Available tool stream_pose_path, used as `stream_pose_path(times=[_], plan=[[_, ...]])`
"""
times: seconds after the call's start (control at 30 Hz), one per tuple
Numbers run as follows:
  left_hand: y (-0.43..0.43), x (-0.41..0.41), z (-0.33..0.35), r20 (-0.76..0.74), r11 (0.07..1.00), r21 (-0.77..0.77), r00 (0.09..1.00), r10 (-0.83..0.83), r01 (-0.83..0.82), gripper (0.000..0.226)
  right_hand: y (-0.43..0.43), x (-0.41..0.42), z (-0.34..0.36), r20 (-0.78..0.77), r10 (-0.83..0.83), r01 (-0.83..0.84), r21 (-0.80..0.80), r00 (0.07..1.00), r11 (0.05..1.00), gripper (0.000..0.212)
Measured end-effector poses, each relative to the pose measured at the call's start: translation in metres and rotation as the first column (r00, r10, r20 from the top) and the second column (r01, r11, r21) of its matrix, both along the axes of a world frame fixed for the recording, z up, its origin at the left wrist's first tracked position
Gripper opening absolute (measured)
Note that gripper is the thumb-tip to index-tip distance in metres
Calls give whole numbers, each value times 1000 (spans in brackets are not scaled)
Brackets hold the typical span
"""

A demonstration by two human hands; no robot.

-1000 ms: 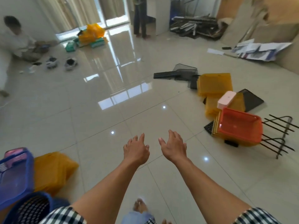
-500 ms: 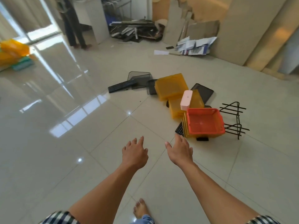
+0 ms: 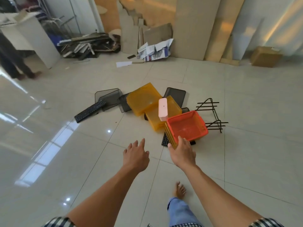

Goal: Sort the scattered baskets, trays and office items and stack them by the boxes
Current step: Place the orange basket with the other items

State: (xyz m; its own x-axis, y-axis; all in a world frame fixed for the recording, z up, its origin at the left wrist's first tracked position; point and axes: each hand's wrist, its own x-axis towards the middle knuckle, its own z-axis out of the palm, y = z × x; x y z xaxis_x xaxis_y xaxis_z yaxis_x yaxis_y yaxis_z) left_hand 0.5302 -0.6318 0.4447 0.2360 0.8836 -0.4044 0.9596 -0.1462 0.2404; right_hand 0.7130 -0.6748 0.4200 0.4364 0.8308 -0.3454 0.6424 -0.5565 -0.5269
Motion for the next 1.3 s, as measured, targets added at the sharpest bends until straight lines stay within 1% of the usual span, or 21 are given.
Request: stream_pose_path(times=[0.2,0.4,0.53,0.77,0.87,1.03,1.13,1.3], plan=[[71,59,0,-26,998,-15,998,-62,62,63,59,54,-9,1,-49,49,23,999,999,61],[129,126,-10,-31,997,-46,998,-63,62,64,102,122,-18,30,-76,77,-31,997,997,64],[150,167,-22,-10,993,-75,996,-88,87,64,123,159,-23,48,-104,108,-70,993,992,65],[205,224,-37,-15,981,-96,985,-173,171,64,164,205,-32,52,-202,206,-82,978,975,69],[235,249,-43,10,975,-87,979,-204,204,62,183,224,-33,44,-257,260,-84,965,962,70],[269,286,-51,24,956,-126,965,-262,263,59,211,250,-37,63,-306,311,-95,950,946,63],[282,299,-57,20,941,-151,953,-304,303,59,225,259,-42,43,-340,343,-113,939,933,60],[295,313,-70,13,940,-194,959,-283,280,58,243,274,-57,8,-337,334,-150,942,931,59]])
